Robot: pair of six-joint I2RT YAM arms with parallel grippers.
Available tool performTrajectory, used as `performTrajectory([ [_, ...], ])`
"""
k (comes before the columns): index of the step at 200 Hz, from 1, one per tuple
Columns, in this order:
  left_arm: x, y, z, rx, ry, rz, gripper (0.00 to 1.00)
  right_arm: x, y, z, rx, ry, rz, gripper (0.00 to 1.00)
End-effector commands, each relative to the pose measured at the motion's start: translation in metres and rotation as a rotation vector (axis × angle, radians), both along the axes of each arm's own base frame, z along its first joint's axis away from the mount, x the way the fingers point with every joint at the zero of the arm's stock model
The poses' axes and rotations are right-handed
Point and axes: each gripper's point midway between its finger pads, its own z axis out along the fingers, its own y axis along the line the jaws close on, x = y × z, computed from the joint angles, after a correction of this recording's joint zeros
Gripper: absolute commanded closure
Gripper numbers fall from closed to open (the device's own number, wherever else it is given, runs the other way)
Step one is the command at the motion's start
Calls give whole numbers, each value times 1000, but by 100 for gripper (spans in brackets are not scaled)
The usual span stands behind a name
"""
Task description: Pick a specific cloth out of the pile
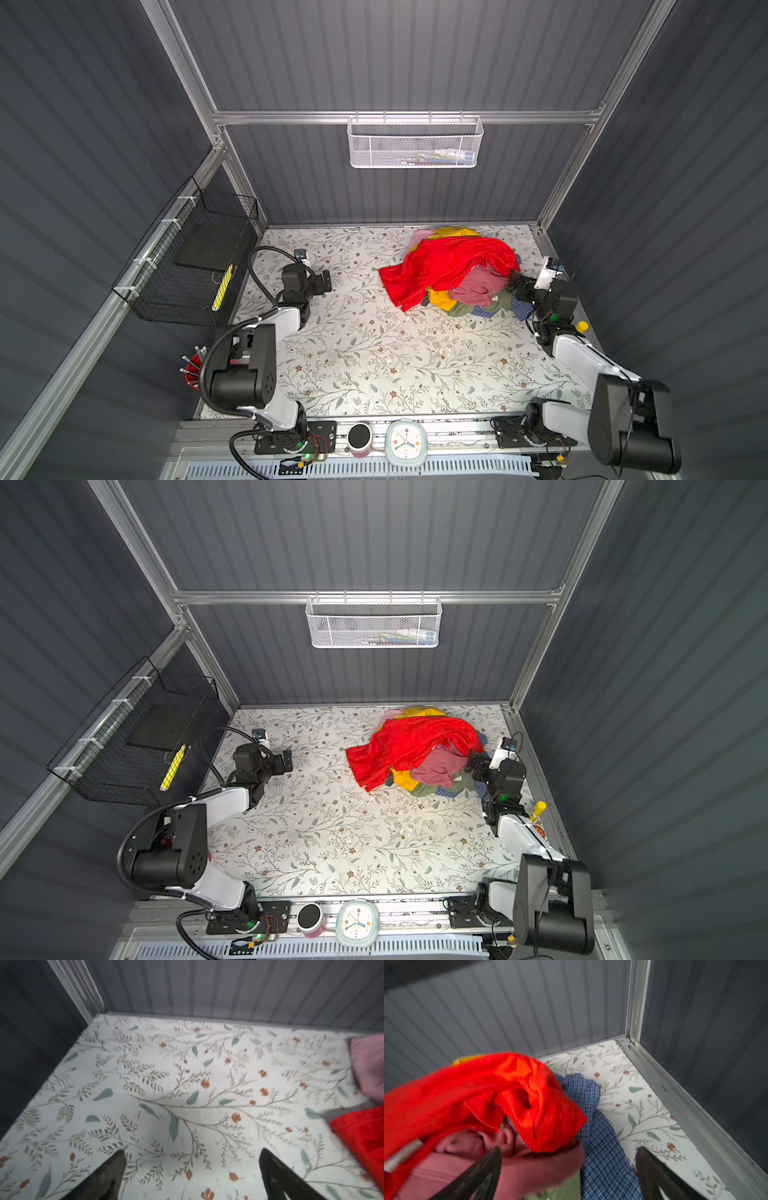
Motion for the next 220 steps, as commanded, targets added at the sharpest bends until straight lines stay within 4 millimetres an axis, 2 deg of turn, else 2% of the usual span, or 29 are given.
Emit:
performTrajectory([
  [1,-27,-7,-12,-115,97,12,0,-18,12,-7,150,118,25,1],
  [22,-42,-22,-8,-155,94,-5,0,-23,23,6,225,104,65,1],
  [41,-55,-40,-7,-163,93,-37,0,-27,33,5,337,127,87,5],
  [56,-65,-54,-13,-147,116,-54,0,-31,43,-3,410,172,110,12],
  [79,-77,-67,-26,-175,144,-72,0,-41,45,-30,480,277,73,20],
  [106,-87,-69,-30,-205,148,-62,0,-50,46,-57,542,375,30,29],
  [128,-91,-68,-31,-190,149,-70,0,-48,47,-72,559,434,20,37],
  [134,-93,-67,-32,-184,155,-70,0,-47,47,-82,568,471,10,40],
  [150,-97,-65,-32,-181,162,-67,0,-44,54,-88,611,504,37,45],
  [220,-113,-60,-39,-203,172,-41,0,-35,53,-122,654,585,-2,53],
])
